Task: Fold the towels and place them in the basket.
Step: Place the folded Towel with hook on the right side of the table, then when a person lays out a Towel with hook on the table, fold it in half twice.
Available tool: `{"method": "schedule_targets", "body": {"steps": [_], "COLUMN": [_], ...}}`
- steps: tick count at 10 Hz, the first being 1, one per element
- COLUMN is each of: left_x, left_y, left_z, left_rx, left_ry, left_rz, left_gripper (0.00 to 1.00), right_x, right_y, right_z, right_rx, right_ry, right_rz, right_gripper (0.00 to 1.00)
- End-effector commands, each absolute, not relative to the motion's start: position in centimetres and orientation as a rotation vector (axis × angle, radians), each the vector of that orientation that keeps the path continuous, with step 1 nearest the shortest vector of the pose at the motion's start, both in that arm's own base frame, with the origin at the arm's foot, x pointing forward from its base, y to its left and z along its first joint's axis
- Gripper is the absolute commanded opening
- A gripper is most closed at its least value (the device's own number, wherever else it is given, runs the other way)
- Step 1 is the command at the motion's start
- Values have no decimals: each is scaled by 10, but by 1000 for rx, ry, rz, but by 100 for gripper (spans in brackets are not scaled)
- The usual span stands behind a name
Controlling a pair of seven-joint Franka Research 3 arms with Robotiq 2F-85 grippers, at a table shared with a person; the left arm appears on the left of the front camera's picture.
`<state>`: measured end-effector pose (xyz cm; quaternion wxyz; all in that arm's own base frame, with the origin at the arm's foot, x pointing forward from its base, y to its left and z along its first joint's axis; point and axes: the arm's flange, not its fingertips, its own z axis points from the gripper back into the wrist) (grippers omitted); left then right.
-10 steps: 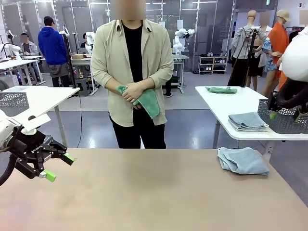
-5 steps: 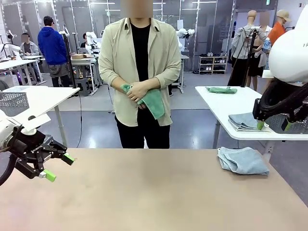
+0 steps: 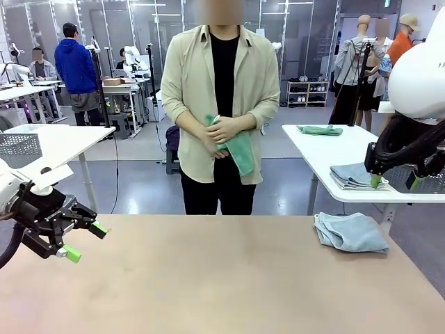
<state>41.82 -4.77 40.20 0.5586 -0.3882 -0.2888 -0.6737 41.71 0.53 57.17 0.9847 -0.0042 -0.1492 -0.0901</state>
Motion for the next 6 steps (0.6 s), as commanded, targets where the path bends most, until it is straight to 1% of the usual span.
{"method": "schedule_targets", "body": {"steps": [1, 6], "left_x": [417, 417], "left_y": [-46, -46], "left_z": [403, 403], "left_rx": [-916, -916], "left_ry": [-683, -683], "left_rz": [-1611, -1611], "left_gripper": [94, 94], "right_x": [418, 418], "right_y": [4, 4], "right_z": [572, 572], "right_rx": [-13, -13], "right_ry": [-301, -301], "right_rz": [-186, -186], "right_gripper": [71, 71]}}
